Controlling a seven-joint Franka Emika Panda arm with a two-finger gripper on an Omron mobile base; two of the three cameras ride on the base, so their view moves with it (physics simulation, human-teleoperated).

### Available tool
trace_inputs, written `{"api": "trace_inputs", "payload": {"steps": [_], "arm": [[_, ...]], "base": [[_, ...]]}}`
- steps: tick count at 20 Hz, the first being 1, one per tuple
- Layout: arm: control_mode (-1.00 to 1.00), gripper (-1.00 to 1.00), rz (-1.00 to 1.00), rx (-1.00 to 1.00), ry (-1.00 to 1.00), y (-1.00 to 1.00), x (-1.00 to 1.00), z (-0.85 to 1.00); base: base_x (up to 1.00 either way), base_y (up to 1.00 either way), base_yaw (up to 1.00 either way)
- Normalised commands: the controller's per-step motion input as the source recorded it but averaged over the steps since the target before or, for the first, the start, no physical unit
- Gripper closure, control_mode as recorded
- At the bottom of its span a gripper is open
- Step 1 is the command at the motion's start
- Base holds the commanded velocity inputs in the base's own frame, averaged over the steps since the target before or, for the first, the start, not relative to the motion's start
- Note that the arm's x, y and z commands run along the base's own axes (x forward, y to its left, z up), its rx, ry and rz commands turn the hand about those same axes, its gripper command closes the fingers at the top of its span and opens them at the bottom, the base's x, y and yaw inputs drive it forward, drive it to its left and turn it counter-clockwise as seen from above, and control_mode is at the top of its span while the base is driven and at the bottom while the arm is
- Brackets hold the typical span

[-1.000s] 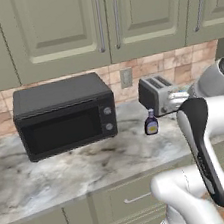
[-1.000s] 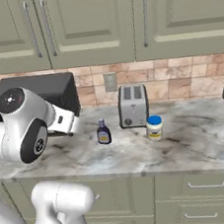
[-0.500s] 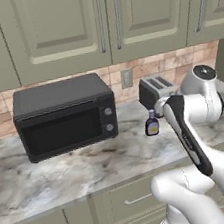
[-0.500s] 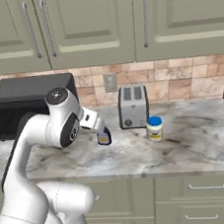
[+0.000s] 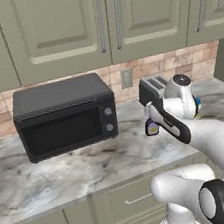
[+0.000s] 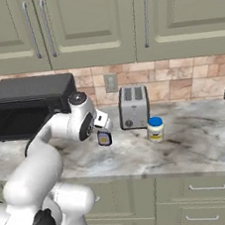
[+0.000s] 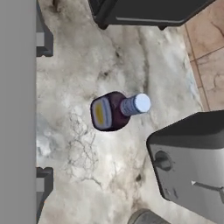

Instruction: Place the mayonnaise and condiment bottle from the counter to the top shelf of the fridge. If the existing items in the fridge are on the top shelf, move them to other shelves.

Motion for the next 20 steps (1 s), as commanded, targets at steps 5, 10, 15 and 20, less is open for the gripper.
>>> {"api": "trace_inputs", "payload": {"steps": [5,10,15,20], "arm": [[-1.00,-1.00,0.02,0.00,0.03,0.00,0.61,-0.14],[-1.00,-1.00,0.01,0.00,0.01,0.00,0.12,-0.34],[-1.00,-1.00,0.02,-0.01,0.00,0.00,0.05,-0.37],[-1.00,-1.00,0.03,-0.04,-0.03,0.00,0.16,-0.43]], "base": [[0.00,0.00,0.00],[0.00,0.00,0.00],[0.00,0.00,0.00],[0.00,0.00,0.00]]}}
